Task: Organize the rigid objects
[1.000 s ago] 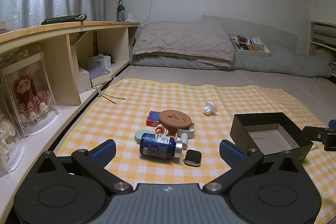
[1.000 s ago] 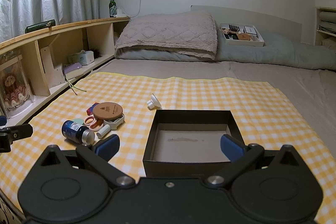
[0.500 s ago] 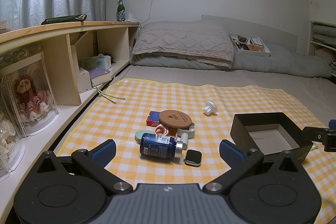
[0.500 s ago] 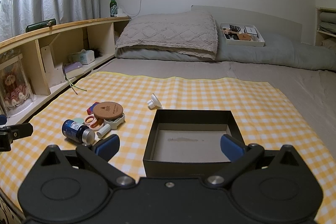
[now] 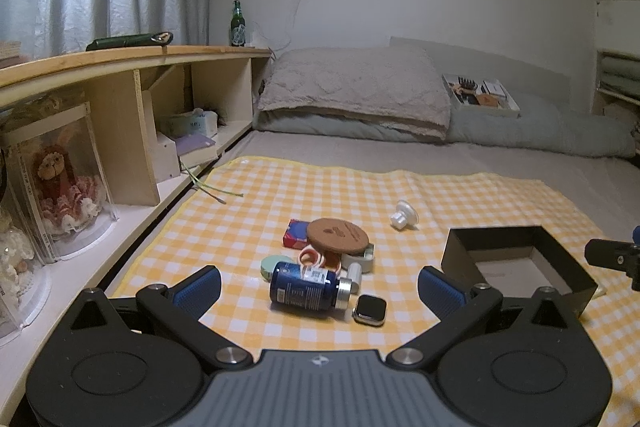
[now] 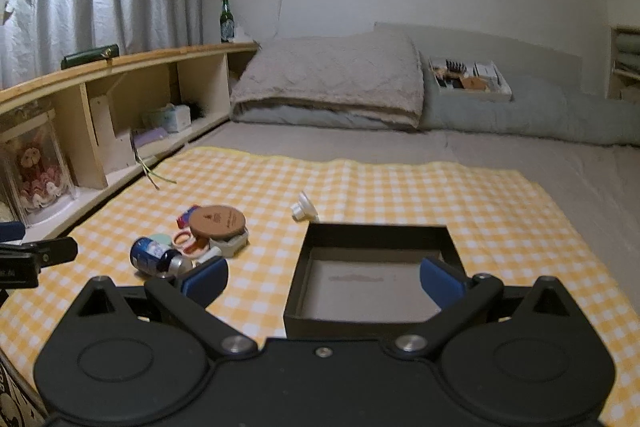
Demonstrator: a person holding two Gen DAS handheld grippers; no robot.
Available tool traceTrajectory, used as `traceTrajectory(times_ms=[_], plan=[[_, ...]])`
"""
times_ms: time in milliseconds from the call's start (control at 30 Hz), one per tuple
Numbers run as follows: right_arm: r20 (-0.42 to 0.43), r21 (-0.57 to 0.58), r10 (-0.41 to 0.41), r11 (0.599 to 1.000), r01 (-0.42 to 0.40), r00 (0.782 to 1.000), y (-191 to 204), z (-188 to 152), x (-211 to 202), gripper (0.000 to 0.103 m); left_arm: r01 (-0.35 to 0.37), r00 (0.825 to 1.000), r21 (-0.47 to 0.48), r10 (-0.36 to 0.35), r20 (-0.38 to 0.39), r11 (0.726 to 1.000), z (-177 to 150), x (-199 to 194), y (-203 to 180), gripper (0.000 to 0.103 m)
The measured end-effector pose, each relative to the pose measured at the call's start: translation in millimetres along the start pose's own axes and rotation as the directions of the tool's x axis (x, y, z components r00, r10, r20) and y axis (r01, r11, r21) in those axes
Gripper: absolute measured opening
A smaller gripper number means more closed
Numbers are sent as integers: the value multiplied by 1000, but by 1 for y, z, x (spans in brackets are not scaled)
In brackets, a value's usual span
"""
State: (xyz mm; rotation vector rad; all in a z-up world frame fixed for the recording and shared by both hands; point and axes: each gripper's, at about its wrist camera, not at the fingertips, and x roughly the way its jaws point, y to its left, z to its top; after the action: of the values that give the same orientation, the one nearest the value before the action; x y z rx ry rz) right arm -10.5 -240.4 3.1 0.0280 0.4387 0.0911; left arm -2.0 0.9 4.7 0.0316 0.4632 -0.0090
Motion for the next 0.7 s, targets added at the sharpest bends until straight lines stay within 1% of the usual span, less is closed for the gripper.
traceTrajectory(times_ms=[167,267,400,467,533,600,633,700], plan=[[14,-11,-5,1000,5,1000,-4,20,-12,103,-19,999,-5,19,29,1000,9,-5,-1,103],[31,-3,-16,1000,16,999,-14,40,-19,103,-14,998,13,13,64,1000,18,-9,-1,103],[17,105,-46,993,44,999,-39,69,-20,103,-9,996,38,5,92,999,33,-11,-1,103],[32,131,-53,990,48,998,-52,82,-20,103,-10,995,43,6,96,999,42,-9,-1,103],[65,104,-66,993,59,996,-62,94,-18,103,-9,995,65,3,97,998,51,-5,0,103],[84,71,-118,991,113,989,-71,103,-14,103,-6,995,80,-2,99,997,60,1,-1,103],[85,60,-144,988,139,986,-76,107,-10,103,-3,995,82,-5,95,997,65,5,0,103],[69,58,-160,986,156,985,-87,112,-2,103,-4,996,84,-4,94,996,75,14,0,103]])
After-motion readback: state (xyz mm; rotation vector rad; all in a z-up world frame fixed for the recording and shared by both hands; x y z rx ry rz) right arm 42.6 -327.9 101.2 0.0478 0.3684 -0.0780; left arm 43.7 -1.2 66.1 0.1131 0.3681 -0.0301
